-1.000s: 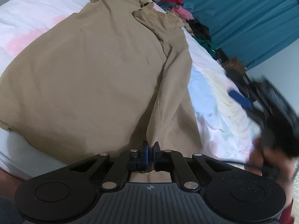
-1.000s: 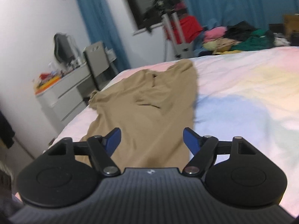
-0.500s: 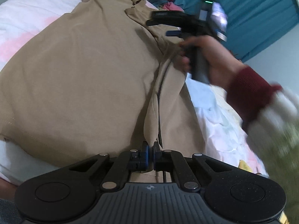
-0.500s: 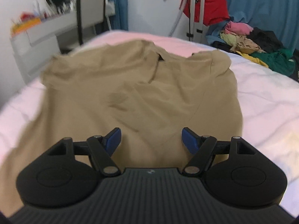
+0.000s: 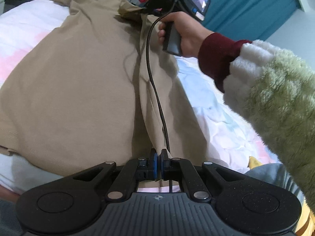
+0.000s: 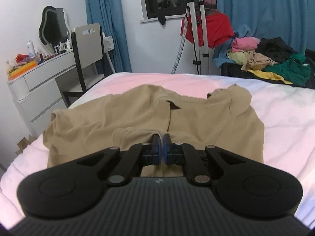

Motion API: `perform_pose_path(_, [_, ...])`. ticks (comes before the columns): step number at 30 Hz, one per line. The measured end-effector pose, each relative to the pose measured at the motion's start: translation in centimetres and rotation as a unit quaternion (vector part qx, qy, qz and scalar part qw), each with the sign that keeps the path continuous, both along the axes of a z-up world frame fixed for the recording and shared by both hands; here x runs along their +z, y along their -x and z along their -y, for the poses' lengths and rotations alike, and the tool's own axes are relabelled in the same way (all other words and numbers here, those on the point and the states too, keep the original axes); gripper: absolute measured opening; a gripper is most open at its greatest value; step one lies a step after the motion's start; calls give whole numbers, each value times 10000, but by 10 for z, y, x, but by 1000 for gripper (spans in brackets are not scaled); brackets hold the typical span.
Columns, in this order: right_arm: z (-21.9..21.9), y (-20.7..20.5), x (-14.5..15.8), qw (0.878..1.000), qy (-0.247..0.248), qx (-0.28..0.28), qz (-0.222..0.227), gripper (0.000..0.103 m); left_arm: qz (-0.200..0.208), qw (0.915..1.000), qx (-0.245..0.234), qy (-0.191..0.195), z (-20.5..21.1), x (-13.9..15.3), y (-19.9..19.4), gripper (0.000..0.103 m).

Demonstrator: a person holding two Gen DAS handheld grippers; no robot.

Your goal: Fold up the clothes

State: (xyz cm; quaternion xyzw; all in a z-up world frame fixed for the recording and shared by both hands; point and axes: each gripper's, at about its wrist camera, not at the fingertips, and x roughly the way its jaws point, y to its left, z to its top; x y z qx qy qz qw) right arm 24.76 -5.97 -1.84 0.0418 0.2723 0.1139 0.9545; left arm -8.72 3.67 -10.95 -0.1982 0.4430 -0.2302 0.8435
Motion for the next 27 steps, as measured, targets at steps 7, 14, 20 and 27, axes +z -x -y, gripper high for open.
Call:
perform_pose_path(7, [6, -7, -8, 9995, -186, -64, -246, 14, -15, 9999, 83, -99, -3, 9, -1, 15])
perform_pose_path(14, [19, 36, -4, 9993, -324, -200, 12, 86, 771, 9939, 92, -790, -5, 40, 28, 60])
perform_pose_path(20, [45, 81, 7, 9992, -260, -249, 168, 86, 1663, 9803, 208, -1045, 3, 62, 43, 80])
perform_pose_path(27, [81, 133, 29, 9978, -159, -425, 489, 86, 2616, 9557, 251, -1324, 20, 82, 65, 89])
